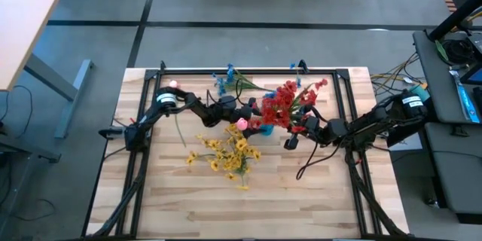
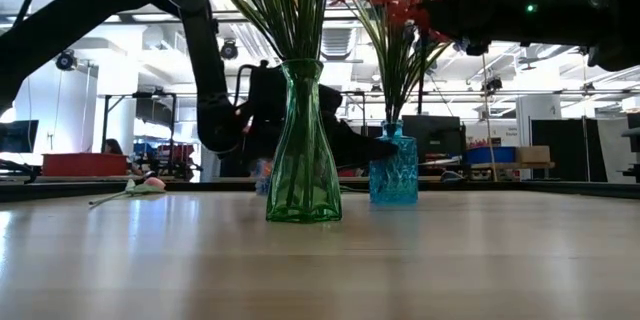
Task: Sort flowers into vase by color
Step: Put the red flowers into the blue flower vase
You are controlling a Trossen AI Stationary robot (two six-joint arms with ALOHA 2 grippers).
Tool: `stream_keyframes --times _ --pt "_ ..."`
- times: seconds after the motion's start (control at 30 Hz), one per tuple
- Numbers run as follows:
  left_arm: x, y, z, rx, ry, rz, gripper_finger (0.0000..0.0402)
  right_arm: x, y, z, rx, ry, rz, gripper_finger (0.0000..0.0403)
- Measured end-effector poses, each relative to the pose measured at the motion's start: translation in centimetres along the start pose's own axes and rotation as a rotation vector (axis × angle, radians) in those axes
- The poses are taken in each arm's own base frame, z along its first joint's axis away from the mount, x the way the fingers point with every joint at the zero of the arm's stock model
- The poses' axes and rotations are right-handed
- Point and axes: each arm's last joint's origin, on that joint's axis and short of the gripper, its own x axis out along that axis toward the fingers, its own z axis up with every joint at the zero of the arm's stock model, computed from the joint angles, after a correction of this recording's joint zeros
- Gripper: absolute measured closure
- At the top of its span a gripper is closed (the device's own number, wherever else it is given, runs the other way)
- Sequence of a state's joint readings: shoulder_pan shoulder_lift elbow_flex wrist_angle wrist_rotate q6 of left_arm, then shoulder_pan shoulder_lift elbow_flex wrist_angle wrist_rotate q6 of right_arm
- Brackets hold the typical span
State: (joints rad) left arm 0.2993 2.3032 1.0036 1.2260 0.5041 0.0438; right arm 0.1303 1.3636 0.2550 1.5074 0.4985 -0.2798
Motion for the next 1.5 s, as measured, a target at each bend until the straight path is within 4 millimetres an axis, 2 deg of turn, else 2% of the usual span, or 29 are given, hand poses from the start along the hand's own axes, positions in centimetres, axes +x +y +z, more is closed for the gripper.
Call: stream_keyframes --times 0.17,0.37,0.5,0.9,1.07,1.5 --pt "0.2 0.1 0.1 0.01 0.001 0.002 0.0095 0.0 0.0 -0.1 0.003 0.013 0.003 0.039" --pt "0.2 0.1 0.1 0.014 0.008 0.013 0.0118 0.0 0.0 -0.1 0.023 0.009 0.003 0.039" --pt "0.3 0.0 0.1 0.012 0.01 0.011 0.0114 0.1 0.1 0.0 0.029 0.001 0.002 0.039" --pt "0.3 -0.5 -0.1 0.005 0.017 0.0 0.0112 3.1 1.3 -1.1 -0.074 0.002 -0.059 0.039" --pt "0.2 -0.5 -0.2 0.0 0.02 -0.002 0.0113 3.2 1.5 -2.3 -0.07 0.054 -0.088 0.039" --pt "0.2 -0.5 -0.2 -0.003 0.022 -0.001 0.0113 3.1 1.5 -2.5 -0.029 0.064 -0.109 0.039"
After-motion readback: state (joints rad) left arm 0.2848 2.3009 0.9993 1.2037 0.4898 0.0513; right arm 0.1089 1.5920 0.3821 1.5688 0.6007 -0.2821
